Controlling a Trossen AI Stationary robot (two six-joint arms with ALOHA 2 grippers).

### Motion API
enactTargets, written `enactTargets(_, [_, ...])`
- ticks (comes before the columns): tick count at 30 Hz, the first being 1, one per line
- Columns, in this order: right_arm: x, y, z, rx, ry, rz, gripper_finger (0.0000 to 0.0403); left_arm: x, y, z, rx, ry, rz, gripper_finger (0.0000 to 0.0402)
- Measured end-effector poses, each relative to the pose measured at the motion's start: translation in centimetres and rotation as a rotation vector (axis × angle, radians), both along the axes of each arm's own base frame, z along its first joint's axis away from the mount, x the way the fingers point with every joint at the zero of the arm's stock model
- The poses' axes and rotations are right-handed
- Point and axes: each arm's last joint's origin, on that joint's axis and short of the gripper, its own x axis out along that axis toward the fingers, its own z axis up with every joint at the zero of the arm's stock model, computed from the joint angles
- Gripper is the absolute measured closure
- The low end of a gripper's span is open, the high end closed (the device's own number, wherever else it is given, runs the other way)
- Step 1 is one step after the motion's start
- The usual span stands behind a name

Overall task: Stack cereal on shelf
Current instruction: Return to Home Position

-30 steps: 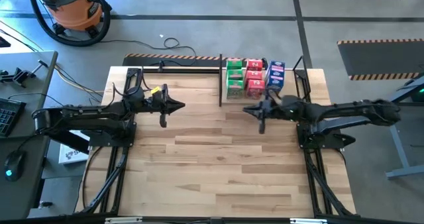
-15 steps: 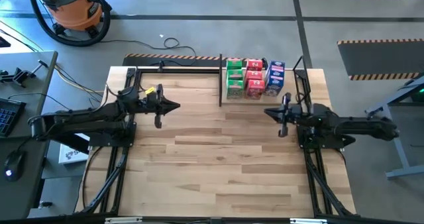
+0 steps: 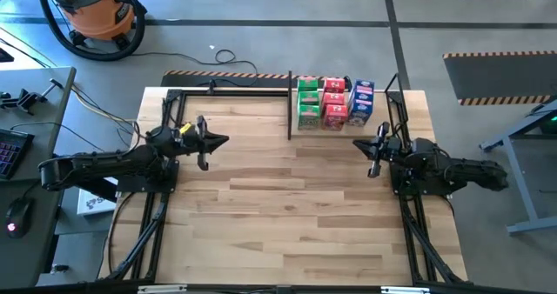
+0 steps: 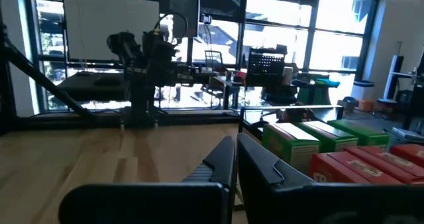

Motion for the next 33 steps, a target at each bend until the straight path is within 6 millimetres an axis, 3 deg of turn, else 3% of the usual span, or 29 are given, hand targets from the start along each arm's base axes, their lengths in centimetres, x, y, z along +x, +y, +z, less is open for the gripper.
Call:
enactTargets(12, [-0.1,-0.4,-0.6,0.060,0.048,-0.124,0.0396,-1.6,-0.3,-0.5,-0.042,0.061,0.099,0.0401])
enactTargets(21, [-0.1,-0.4,-0.7,0.074,0.055,-0.133,0.0396,-3.4,-1.4,-0.6,-0.078,0.035,0.054,0.0401])
enactTargets(33, [0.1,-0.3,-0.9,0.078,0.075,-0.095,0.0396,-2.9,-1.3,-1.3,-0.076,0.130,0.064,0.0401])
